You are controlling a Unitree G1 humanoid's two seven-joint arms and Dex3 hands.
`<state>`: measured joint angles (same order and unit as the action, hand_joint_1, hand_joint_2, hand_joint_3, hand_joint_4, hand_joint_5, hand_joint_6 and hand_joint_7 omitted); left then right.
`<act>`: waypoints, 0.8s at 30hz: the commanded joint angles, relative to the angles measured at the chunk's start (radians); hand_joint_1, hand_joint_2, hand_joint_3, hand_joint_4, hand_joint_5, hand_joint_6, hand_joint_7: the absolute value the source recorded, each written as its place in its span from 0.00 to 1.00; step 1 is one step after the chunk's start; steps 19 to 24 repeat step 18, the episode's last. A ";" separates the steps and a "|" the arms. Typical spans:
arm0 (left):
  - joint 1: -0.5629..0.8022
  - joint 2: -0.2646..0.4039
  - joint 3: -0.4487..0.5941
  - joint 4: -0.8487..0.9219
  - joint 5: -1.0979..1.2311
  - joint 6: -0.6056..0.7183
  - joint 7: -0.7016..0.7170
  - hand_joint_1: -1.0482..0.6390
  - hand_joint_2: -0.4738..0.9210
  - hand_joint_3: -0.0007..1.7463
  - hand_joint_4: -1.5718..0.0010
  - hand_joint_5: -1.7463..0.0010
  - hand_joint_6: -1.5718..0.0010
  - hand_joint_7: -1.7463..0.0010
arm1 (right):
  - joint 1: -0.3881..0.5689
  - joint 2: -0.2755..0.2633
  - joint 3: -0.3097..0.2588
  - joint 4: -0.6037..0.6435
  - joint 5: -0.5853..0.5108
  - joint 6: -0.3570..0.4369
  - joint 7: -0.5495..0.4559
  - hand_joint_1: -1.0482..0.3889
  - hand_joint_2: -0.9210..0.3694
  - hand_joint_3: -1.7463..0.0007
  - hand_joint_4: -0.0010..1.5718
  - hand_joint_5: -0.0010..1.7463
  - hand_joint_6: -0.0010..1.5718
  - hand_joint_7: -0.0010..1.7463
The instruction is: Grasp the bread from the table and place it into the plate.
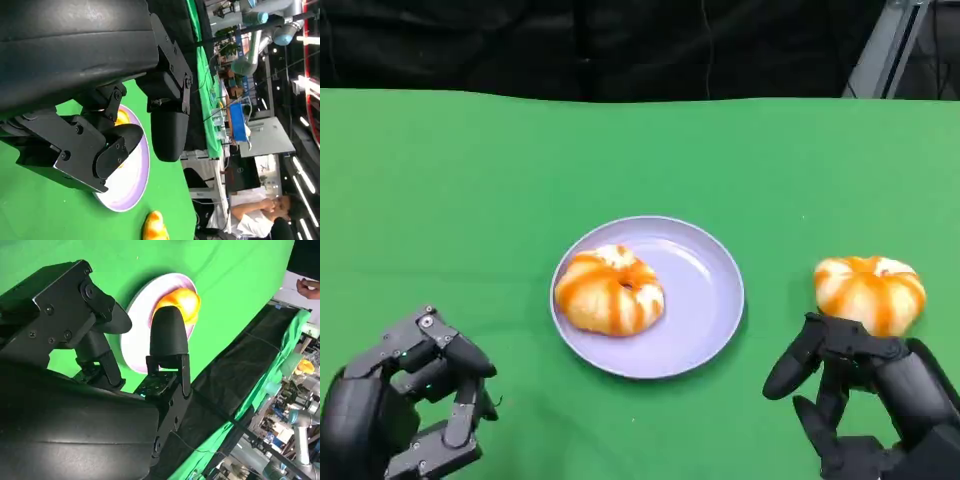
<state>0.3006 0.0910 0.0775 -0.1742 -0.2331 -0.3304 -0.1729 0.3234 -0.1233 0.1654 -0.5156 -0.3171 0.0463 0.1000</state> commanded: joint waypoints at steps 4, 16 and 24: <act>-0.010 -0.001 0.009 0.007 -0.009 0.015 -0.021 0.63 0.75 0.66 0.48 0.01 0.52 0.13 | 0.001 -0.017 -0.015 -0.005 0.018 -0.016 0.006 0.79 0.40 0.33 0.51 0.94 0.46 0.75; -0.014 -0.013 0.009 0.021 0.016 -0.005 -0.025 0.63 0.71 0.70 0.48 0.01 0.52 0.13 | 0.001 -0.022 -0.014 0.000 0.006 -0.029 0.001 0.79 0.43 0.30 0.52 0.93 0.47 0.75; -0.014 -0.013 0.010 0.021 0.017 -0.005 -0.025 0.63 0.71 0.70 0.48 0.01 0.53 0.13 | 0.001 -0.022 -0.014 0.000 0.005 -0.029 0.001 0.79 0.43 0.30 0.52 0.93 0.47 0.75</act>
